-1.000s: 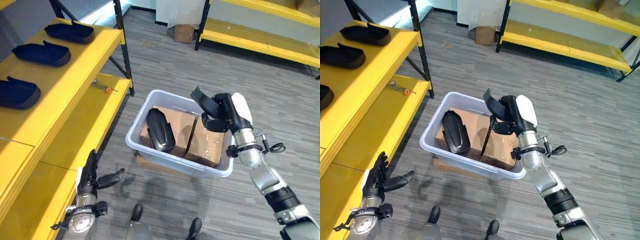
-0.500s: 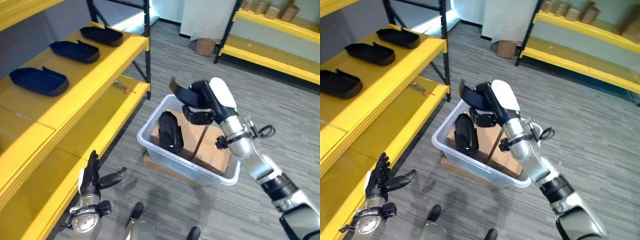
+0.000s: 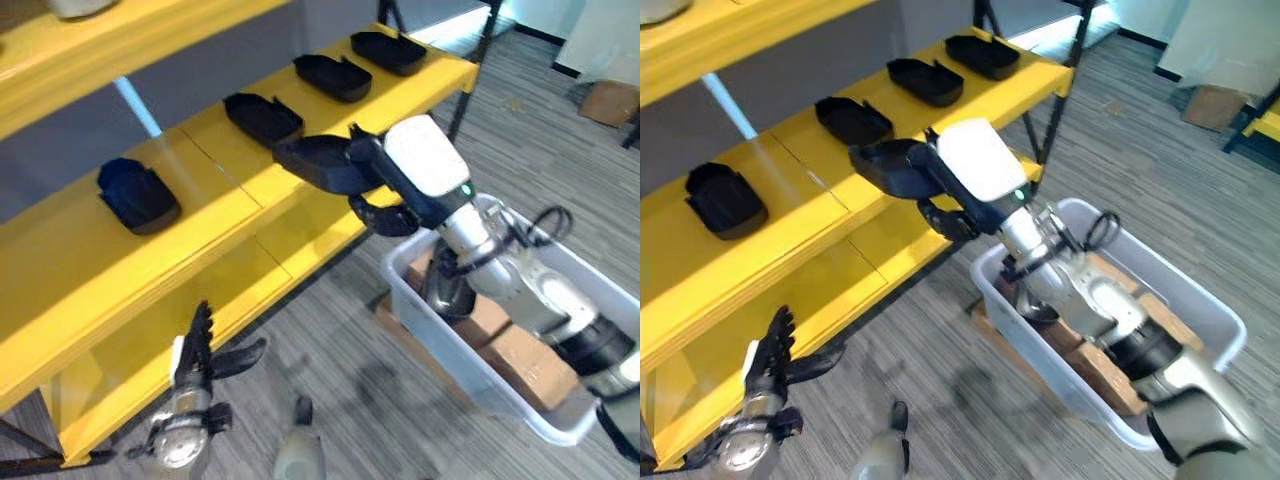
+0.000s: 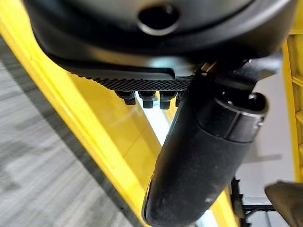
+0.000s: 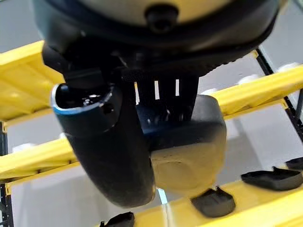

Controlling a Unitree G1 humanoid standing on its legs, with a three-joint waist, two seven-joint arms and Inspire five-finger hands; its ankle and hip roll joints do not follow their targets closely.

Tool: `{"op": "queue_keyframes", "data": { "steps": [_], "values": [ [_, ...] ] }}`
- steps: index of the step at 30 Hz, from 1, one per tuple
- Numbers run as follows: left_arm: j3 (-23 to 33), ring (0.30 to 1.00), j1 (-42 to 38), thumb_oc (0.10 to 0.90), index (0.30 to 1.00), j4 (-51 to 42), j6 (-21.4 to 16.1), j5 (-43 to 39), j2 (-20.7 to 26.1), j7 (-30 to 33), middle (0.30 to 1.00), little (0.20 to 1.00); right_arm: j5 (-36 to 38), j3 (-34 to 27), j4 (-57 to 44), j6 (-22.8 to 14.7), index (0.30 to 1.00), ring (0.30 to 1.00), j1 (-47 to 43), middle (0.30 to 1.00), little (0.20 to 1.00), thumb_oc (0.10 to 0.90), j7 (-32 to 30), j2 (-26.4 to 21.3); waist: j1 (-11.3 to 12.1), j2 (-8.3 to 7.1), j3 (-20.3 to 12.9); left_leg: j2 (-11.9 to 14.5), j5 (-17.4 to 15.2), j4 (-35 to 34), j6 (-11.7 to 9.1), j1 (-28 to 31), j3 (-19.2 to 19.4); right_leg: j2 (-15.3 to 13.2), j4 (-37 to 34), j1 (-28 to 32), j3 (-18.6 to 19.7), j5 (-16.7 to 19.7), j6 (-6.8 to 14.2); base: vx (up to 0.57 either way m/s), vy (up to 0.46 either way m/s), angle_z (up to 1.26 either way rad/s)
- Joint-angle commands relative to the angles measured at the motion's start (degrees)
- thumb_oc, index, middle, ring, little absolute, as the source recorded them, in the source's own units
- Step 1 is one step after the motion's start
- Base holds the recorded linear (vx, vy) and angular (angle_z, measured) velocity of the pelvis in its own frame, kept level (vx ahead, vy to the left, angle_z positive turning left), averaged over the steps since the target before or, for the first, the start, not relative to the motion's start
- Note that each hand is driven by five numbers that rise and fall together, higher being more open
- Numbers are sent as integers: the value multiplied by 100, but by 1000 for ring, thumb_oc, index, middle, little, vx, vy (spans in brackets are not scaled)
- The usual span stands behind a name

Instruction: Move parts from the plastic box to the shelf.

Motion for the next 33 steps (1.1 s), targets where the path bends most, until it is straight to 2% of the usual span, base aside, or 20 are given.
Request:
{"op": "queue_keyframes", "data": {
  "steps": [1, 4, 8, 13, 20, 27, 29, 31, 32, 33],
  "values": [
    [16, 1000, -387, 900, 1000, -650, -531, 164, 333, -53, 1000, 1000, -93, -1162, -421, -118, 300, 300, -532, 300, 300, 400, -537, 423, -129, -225, -543, 623, -552, -162, -779, 863, 17, -19, -756, -245, 50, 854, 427, 79, 185, 69],
    [104, 1000, -299, 900, 1000, -777, -530, 259, 436, -86, 1000, 1000, -174, -1443, -649, -120, 300, 300, -192, 300, 300, 400, -488, 522, -25, -370, -529, 319, -809, 182, -633, 749, -192, -410, -628, -56, -1, 1063, 609, 68, 206, 65],
    [183, 1000, -228, 900, 1000, -844, -538, 286, 471, -86, 1000, 1000, -333, -1580, -759, -87, 300, 300, -127, 300, 300, 400, -503, 512, 59, -433, -526, 164, -964, 355, -565, 651, -325, -569, -622, 51, -84, 1125, 685, 17, 129, 22],
    [319, 1000, -91, 900, 1000, -965, -534, 421, 486, -20, 1000, 1000, -1017, -1573, -963, 17, 300, 300, -143, 300, 300, 400, -440, 587, 323, -642, -549, -235, -1297, 770, -398, 469, -588, -873, -391, 264, -221, 1344, 849, 24, 133, 26],
    [382, 1000, 24, 900, 1000, -1039, -519, 508, 442, 2, 1000, 1000, -1164, -1385, -888, 32, 300, 300, -219, 300, 300, 400, -336, 687, 505, -792, -616, -456, -1383, 782, -274, 419, -718, -971, -405, 329, -269, 1598, 915, 8, 75, 20],
    [551, 1000, 210, 900, 1000, -1096, -509, 594, 433, 29, 1000, 1000, -1374, -1051, -648, 81, 300, 300, -466, 300, 300, 400, -225, 861, 843, -961, -648, -761, -1471, 761, -114, 364, -839, -1078, -550, 388, -322, 1989, 987, 3, 78, 10],
    [603, 1000, 265, 900, 1000, -1109, -522, 629, 453, 29, 1000, 1000, -1451, -944, -566, 91, 300, 300, -540, 300, 300, 400, -211, 920, 954, -987, -645, -877, -1491, 775, -57, 330, -919, -1109, -566, 400, -264, 2099, 987, 10, 122, 26],
    [655, 1000, 270, 900, 1000, -1076, -510, 648, 506, 17, 1000, 1000, -1500, -905, -534, 77, 300, 300, -497, 300, 300, 400, -181, 964, 980, -971, -636, -1024, -1490, 752, 26, 299, -1058, -1107, -418, 369, 3, 2148, 987, 44, 137, 33],
    [641, 1000, 252, 900, 1000, -1051, -505, 643, 539, 15, 1000, 1000, -1495, -887, -551, 56, 300, 300, -453, 300, 300, 400, -162, 970, 935, -960, -634, -1091, -1472, 707, 62, 306, -1146, -1054, -323, 301, 294, 2162, 978, -2, 134, 48],
    [593, 1000, 206, 900, 1000, -1017, -506, 640, 585, 18, 1000, 1000, -1475, -878, -571, 40, 300, 300, -392, 300, 300, 400, -140, 955, 853, -953, -599, -1213, -1314, 665, 122, 258, -1192, -962, -321, 156, 676, 2191, 857, -5, 125, 69]
  ]
}}
